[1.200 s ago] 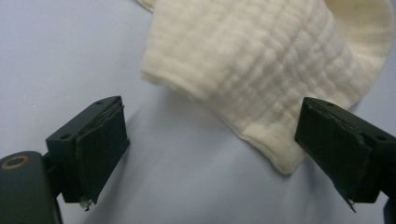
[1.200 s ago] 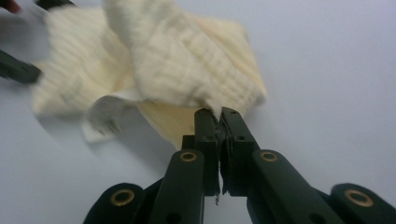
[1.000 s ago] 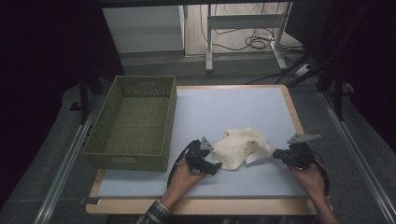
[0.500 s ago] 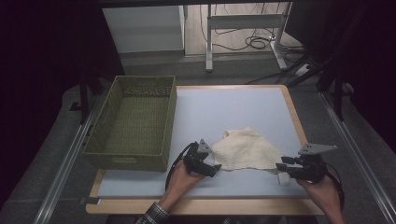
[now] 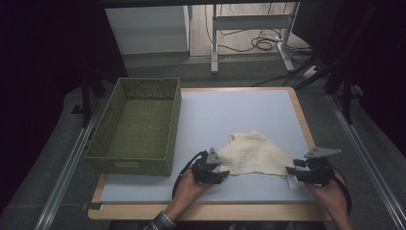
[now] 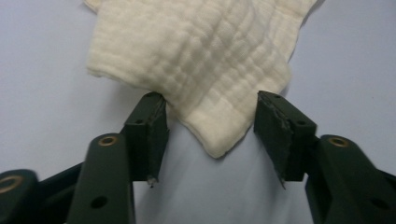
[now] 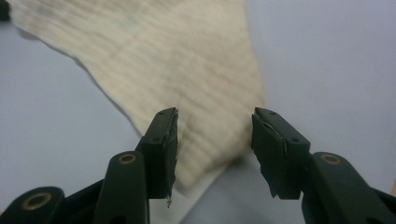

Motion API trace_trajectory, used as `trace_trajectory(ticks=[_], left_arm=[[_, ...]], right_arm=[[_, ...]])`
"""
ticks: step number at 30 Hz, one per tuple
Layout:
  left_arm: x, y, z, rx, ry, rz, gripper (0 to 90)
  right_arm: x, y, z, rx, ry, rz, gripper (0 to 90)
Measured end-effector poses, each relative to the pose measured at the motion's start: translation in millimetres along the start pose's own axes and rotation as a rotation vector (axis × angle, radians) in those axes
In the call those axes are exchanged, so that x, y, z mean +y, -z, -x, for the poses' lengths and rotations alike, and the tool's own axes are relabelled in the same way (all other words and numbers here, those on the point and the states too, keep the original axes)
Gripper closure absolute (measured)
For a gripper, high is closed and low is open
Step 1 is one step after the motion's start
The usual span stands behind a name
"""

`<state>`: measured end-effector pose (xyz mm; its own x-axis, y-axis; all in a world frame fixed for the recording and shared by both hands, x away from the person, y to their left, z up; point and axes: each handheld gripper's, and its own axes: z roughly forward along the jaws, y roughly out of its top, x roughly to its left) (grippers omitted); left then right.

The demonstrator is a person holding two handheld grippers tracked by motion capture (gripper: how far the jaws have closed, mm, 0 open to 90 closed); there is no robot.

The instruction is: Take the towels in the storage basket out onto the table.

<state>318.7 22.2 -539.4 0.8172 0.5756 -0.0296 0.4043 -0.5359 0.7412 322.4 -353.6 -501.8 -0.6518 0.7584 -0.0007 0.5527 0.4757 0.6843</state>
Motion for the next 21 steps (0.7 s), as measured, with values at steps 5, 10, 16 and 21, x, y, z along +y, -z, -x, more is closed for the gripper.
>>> trace_trajectory(ticks=[5, 10, 16, 21], left_arm=[[2.4, -0.4, -0.6, -0.002, 0.023, -0.003, 69.2], [4.1, -0.4, -4.6, -0.035, 0.014, -0.002, 86.6], [26.4, 22.5, -20.8, -0.017, 0.024, 0.080, 86.6], [60.4, 35.4, -42.1, 0.028, 0.045, 0.141, 86.4]], right_arm=[[-8.1, -5.6, 4.3, 0.042, -0.052, 0.001, 71.4], [-0.8, -5.6, -0.7, 0.054, -0.035, -0.017, 85.5], [17.4, 11.1, 1.9, 0.057, -0.024, 0.053, 85.4], [39.7, 15.6, 13.1, 0.034, -0.016, 0.087, 85.0]])
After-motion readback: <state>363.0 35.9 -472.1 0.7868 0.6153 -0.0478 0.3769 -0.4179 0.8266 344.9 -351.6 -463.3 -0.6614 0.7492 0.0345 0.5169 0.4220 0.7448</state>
